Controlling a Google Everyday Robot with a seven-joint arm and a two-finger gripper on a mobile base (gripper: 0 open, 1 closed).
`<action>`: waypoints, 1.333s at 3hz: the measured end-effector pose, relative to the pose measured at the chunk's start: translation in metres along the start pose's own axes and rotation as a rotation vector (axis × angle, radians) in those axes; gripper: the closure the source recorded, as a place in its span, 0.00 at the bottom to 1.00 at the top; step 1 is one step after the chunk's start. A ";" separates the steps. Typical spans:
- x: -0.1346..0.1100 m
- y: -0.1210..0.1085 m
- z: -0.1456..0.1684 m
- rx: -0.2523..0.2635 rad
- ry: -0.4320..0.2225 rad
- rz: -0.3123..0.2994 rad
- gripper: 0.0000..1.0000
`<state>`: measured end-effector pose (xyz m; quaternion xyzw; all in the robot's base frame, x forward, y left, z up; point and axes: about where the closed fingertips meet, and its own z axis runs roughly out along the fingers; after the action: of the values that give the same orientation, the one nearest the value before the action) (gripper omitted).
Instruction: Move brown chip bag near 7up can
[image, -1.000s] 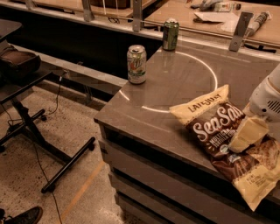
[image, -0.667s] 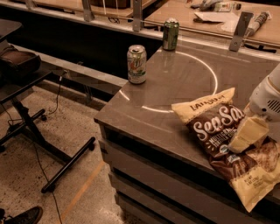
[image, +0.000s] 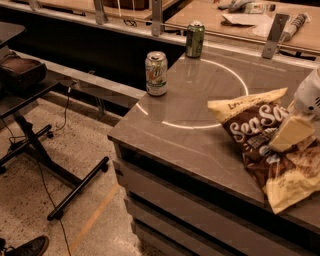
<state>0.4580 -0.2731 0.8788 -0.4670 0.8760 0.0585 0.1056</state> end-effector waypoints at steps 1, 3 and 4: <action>-0.007 -0.023 -0.024 0.075 -0.028 -0.011 1.00; -0.044 -0.055 -0.035 0.112 -0.073 -0.051 1.00; -0.068 -0.067 -0.034 0.116 -0.074 -0.082 1.00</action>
Offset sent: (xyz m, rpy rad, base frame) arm 0.0581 -0.0160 0.0537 -0.0147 -0.1618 0.0217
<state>0.5460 -0.2624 0.9277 -0.4931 0.8536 0.0202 0.1670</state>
